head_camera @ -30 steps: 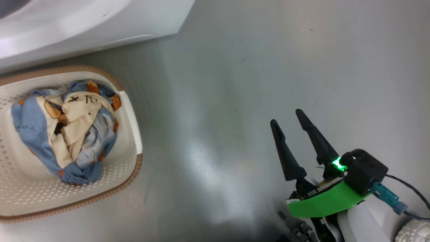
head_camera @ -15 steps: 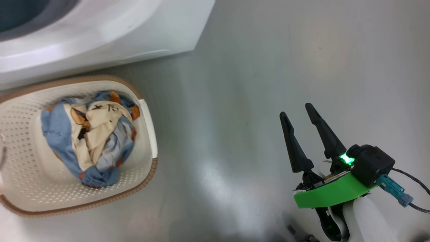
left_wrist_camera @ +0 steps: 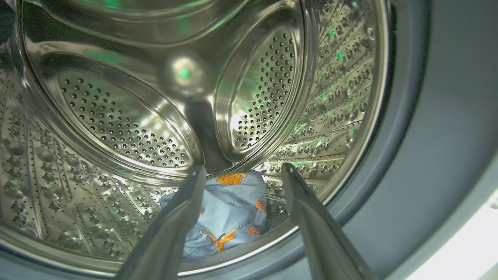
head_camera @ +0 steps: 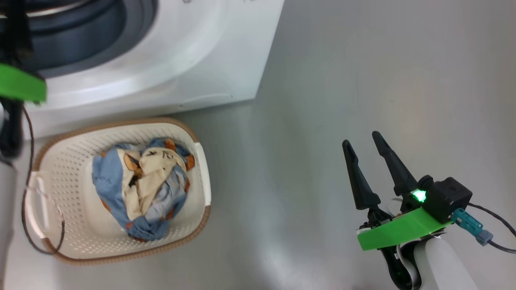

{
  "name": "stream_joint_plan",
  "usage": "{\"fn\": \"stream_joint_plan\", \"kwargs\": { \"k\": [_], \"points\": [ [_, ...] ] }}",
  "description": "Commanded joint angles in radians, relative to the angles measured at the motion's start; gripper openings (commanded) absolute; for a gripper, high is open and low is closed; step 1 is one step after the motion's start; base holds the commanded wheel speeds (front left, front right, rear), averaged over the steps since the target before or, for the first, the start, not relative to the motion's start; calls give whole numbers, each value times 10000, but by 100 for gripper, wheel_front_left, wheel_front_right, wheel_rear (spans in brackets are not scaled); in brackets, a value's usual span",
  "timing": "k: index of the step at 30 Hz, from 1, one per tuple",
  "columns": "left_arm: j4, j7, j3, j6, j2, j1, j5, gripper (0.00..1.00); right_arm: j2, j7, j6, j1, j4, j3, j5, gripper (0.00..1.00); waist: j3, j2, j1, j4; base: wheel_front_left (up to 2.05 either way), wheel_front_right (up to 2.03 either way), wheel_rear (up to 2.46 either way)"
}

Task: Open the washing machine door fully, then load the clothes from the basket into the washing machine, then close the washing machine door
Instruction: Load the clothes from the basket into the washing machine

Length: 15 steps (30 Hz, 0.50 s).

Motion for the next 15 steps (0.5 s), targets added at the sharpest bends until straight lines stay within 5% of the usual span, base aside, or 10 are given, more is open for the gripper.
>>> {"fn": "stream_joint_plan", "kwargs": {
  "k": [1,15],
  "points": [
    [-392,-48,401,-29,434,439,169,100,-6,-48,63,316,-140,193,-39,100,-732,0,0,289,0,0,0],
    [-2127,-49,1822,-15,-473,3694,1093,100,-6,-48,63,819,275,-36,-112,100,-2500,0,0,726,0,0,0]
  ]
}}
